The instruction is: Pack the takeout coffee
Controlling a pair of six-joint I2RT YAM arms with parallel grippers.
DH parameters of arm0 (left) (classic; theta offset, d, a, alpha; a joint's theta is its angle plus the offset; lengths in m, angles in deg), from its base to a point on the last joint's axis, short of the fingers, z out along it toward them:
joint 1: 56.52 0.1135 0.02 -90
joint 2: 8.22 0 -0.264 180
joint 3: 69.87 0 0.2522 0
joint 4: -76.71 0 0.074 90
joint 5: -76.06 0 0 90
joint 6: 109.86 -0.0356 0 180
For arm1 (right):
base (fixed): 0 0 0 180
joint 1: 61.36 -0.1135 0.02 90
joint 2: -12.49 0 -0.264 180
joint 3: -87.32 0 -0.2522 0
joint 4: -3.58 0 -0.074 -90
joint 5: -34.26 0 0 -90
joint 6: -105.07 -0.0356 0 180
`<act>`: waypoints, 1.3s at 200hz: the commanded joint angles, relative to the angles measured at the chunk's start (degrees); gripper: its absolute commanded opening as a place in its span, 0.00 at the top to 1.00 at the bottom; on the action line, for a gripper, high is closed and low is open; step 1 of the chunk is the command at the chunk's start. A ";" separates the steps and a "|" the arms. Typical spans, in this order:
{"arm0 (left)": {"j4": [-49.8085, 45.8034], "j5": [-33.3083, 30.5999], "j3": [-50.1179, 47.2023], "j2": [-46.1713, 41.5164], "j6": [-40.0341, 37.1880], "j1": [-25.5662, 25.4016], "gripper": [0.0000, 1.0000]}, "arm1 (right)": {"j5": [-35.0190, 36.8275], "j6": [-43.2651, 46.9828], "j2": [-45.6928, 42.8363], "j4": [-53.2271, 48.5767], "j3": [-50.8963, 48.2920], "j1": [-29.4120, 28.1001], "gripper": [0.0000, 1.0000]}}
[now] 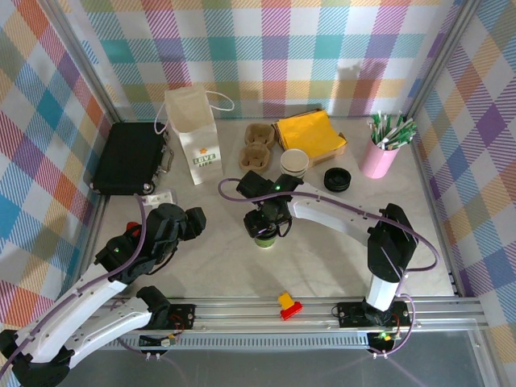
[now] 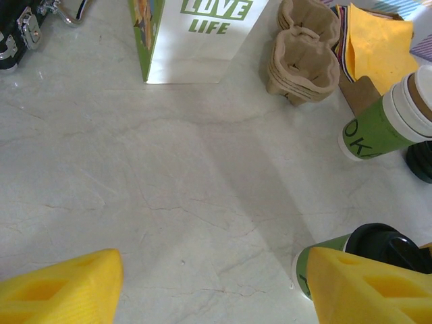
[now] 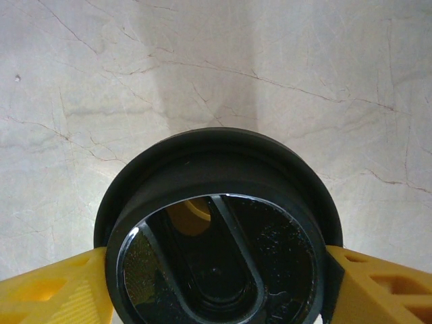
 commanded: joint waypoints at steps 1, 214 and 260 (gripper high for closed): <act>-0.22 0.23 -0.35 -0.78 0.37 0.55 0.28 | 0.93 1.47 2.20 -3.64 -0.87 -0.46 0.28; -2.11 -0.43 1.24 -1.85 -0.34 0.52 0.27 | 3.19 12.20 -13.42 0.56 -16.57 32.99 0.27; -2.85 -0.56 0.81 -3.35 -0.07 0.52 0.27 | 3.45 14.04 -13.26 1.28 -16.26 42.20 0.27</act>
